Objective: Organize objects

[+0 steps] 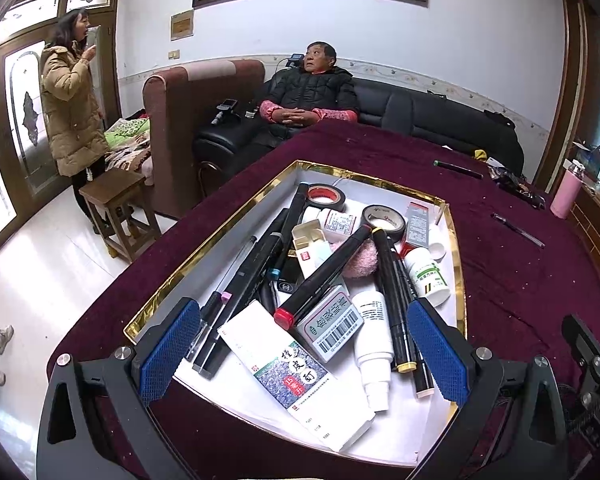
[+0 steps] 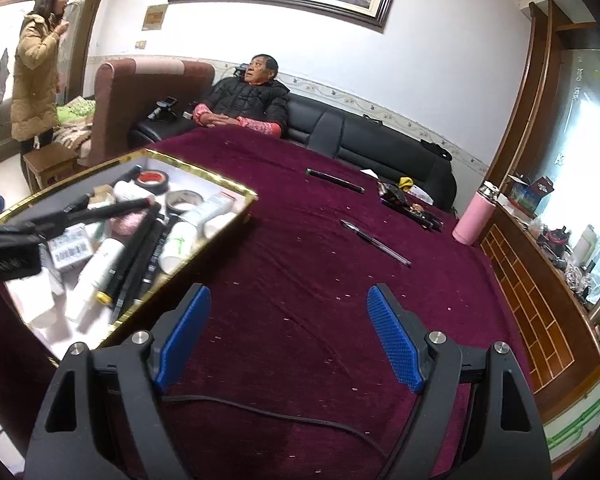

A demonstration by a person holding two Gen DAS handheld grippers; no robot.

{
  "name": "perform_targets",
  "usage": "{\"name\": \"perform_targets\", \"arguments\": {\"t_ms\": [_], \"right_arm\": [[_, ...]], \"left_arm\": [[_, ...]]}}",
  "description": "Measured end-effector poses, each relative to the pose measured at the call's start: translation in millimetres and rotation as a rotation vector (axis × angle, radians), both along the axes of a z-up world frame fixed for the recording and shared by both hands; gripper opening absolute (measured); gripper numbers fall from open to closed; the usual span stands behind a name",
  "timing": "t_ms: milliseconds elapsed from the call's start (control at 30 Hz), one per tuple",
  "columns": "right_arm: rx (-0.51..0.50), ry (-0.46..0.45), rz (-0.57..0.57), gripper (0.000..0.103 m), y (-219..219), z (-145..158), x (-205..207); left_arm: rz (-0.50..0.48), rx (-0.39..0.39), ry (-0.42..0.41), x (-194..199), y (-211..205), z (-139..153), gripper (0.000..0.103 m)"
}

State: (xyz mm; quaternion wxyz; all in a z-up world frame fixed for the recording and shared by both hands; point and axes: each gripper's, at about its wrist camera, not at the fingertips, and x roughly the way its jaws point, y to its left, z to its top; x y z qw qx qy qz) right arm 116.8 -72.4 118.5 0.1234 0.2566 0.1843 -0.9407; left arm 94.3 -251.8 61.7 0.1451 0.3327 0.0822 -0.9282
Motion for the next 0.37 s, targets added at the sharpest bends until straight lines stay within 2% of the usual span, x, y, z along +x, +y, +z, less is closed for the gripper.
{"name": "perform_targets", "arguments": {"t_ms": [133,233,367], "right_arm": [[-0.059,-0.046,0.024,0.082,-12,-6,6],[-0.055,-0.063,0.050,0.082,-22,-13,11],[-0.040,-0.058,0.054,0.082,-25,-14,15]], "left_arm": [[0.034,-0.034,-0.004,5,4,-3,0.102],[0.052,-0.066,-0.001,9,6,-5,0.102],[0.069,-0.032,-0.009,9,1,-4,0.102]]}}
